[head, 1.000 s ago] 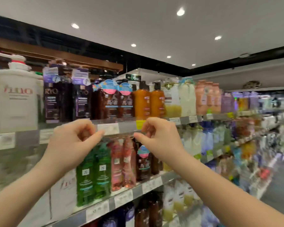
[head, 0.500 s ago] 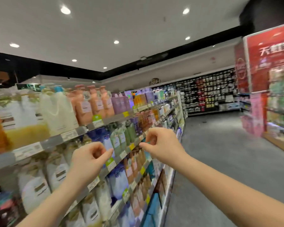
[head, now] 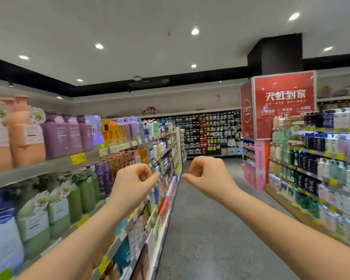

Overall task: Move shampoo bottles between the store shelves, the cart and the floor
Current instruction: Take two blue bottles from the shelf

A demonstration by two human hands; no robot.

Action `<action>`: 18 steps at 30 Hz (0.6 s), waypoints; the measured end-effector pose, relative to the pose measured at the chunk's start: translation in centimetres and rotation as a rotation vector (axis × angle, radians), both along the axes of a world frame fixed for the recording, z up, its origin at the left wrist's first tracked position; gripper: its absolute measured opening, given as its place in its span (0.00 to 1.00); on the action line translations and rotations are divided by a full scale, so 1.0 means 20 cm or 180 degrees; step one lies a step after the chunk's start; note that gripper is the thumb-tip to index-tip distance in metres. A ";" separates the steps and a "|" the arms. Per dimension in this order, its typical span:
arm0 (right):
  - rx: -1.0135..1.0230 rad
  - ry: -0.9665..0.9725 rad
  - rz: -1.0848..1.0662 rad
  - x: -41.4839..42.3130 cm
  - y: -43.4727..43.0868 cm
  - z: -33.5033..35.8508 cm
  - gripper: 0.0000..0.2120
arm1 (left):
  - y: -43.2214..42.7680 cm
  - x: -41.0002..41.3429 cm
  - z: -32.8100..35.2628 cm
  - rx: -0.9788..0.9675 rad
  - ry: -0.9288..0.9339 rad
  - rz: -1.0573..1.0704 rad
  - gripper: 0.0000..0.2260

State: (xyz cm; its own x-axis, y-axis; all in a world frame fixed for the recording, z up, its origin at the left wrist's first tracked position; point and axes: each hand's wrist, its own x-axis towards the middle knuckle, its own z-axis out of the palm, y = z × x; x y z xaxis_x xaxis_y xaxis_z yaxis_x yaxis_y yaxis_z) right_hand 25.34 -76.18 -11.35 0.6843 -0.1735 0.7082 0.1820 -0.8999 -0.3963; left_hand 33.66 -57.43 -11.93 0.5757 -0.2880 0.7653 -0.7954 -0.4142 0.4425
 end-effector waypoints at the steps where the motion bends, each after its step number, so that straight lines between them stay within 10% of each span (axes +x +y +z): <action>1: -0.0020 -0.0034 -0.0048 0.09 -0.07 0.02 0.11 | -0.09 0.11 0.02 -0.0016 -0.0008 -0.0049 0.15; 18: 0.0087 -0.0072 -0.0238 1.68 -1.61 -0.02 0.11 | -1.48 1.74 0.00 0.0006 0.0207 0.0072 0.15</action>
State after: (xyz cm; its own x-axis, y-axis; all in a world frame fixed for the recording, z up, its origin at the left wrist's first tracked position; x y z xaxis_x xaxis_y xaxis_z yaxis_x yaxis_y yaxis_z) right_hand 59.01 -108.40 -11.72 0.6526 -0.2428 0.7177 0.1240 -0.9003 -0.4173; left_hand 68.52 -87.01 -12.02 0.6306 -0.2757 0.7255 -0.7554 -0.4327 0.4922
